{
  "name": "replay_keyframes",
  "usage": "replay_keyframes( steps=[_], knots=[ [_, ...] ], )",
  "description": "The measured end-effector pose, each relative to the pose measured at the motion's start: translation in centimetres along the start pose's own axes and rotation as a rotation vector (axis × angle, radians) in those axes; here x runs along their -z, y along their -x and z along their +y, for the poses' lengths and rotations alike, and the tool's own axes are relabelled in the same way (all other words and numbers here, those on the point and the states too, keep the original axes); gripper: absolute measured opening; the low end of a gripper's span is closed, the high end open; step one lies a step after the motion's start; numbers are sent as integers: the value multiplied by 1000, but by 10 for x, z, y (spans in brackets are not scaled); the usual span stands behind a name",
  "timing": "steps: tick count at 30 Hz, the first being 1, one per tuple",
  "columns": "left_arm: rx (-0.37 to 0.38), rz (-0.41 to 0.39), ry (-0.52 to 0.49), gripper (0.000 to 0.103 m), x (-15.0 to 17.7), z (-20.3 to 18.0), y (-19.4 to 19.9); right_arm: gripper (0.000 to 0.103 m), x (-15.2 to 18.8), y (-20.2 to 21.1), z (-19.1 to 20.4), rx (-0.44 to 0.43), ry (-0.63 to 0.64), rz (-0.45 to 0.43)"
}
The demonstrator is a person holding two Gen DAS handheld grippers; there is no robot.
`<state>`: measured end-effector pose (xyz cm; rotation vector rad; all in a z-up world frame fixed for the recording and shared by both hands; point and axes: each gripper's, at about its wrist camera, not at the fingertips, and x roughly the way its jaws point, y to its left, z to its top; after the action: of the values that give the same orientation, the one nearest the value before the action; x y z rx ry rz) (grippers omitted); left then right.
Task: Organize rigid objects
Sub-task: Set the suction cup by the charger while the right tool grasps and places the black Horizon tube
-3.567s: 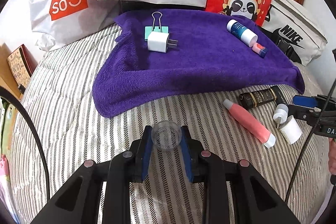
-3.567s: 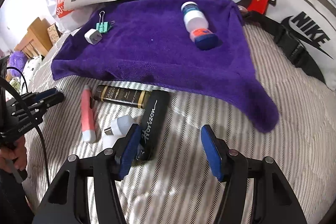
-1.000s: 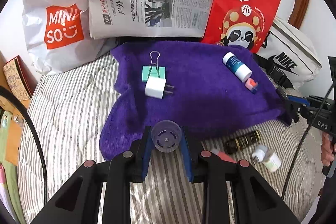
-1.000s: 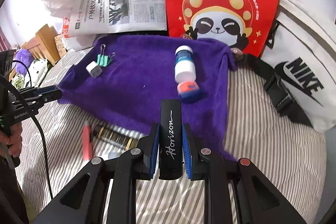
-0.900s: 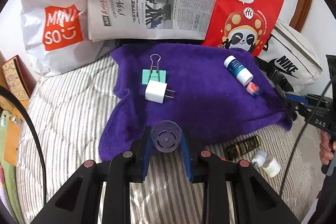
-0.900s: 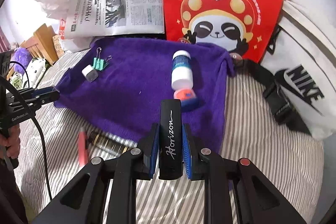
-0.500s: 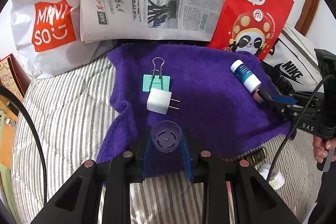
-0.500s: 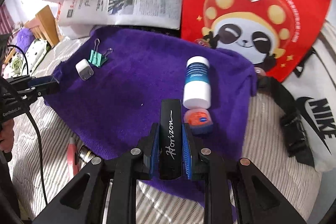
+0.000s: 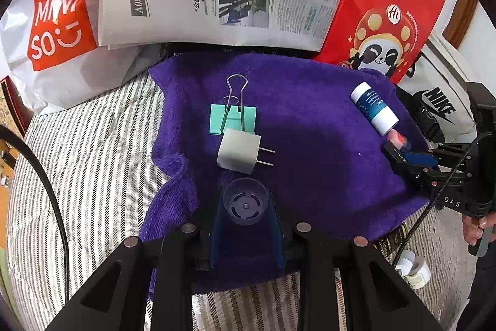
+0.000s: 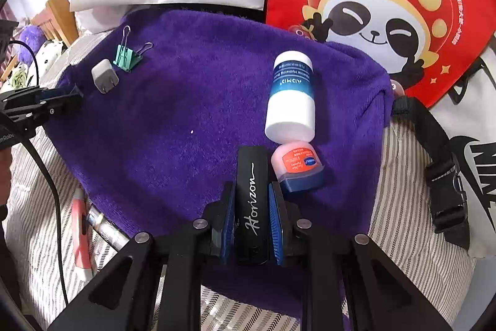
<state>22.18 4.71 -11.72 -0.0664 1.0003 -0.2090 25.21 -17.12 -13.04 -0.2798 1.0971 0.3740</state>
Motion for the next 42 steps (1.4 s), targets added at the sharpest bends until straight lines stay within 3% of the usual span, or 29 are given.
replay_keyframes(
  steps=[13, 22, 31, 34, 36, 42],
  knots=[
    [-30, -4, -19, 25, -3, -4, -14, 22, 6, -2, -17, -30, -57, -21],
    [-138, 15, -124, 26, -6, -20, -25, 22, 12, 1, -22, -38, -75, -39],
    [-143, 40, -114, 27, -7, -26, -26, 23, 10, 4, -25, -44, -94, -43],
    [-120, 53, -93, 37, -3, -25, -23, 33, 9, 4, -28, -80, -129, -42],
    [-114, 50, -82, 43, 1, -24, -19, 46, 10, 6, -29, -101, -153, -35],
    [-115, 29, -69, 49, 12, -25, 7, 51, 21, 21, -19, -25, -141, -34]
  ],
)
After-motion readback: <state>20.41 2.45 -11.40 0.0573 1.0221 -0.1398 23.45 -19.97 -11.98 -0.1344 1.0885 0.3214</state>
